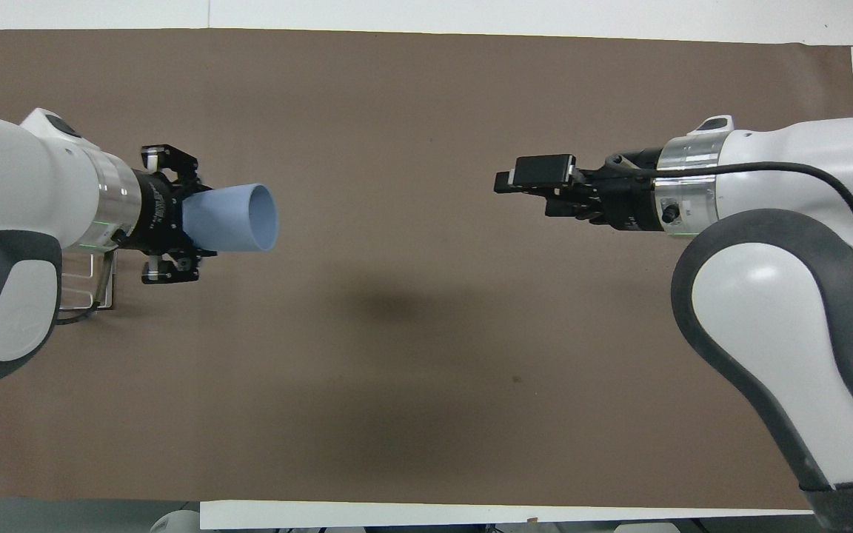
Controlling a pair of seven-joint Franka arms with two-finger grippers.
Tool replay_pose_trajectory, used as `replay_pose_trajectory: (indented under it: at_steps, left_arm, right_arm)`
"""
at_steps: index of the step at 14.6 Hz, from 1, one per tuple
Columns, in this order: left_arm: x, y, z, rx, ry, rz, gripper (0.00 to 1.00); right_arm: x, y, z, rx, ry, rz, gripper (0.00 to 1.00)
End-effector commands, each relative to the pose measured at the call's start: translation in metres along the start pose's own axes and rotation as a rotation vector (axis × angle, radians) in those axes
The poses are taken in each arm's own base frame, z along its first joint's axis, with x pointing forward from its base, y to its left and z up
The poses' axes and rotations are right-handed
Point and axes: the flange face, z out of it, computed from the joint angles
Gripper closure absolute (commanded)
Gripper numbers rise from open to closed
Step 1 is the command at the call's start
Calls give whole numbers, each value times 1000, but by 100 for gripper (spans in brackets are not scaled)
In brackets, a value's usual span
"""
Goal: Hang cup on cup holder
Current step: 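Open the right gripper and withdraw it from the cup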
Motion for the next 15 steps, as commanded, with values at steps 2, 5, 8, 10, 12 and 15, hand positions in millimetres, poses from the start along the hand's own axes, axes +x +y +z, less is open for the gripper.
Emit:
replay_pose_trajectory:
  at_steps: [2, 5, 8, 10, 12, 15]
  left_arm:
    - [46, 8, -5, -51, 362, 72, 59]
    - [78, 22, 1, -84, 617, 142, 58]
    - [97, 46, 44, -28, 884, 242, 59]
    - [107, 63, 58, -14, 1010, 287, 58]
    - [115, 74, 74, -9, 1126, 348, 58]
    - [134, 89, 99, -25, 1280, 410, 58]
  right_arm:
    - [15, 39, -21, -277, 40, -107, 1]
    - [35, 65, -76, -480, 24, -131, 1]
    - [39, 73, -128, -617, -12, -111, 1]
    - [34, 63, -156, -672, -42, -101, 1]
    - [30, 59, -171, -722, -80, -93, 1]
    - [30, 65, -176, -758, -155, -69, 1]
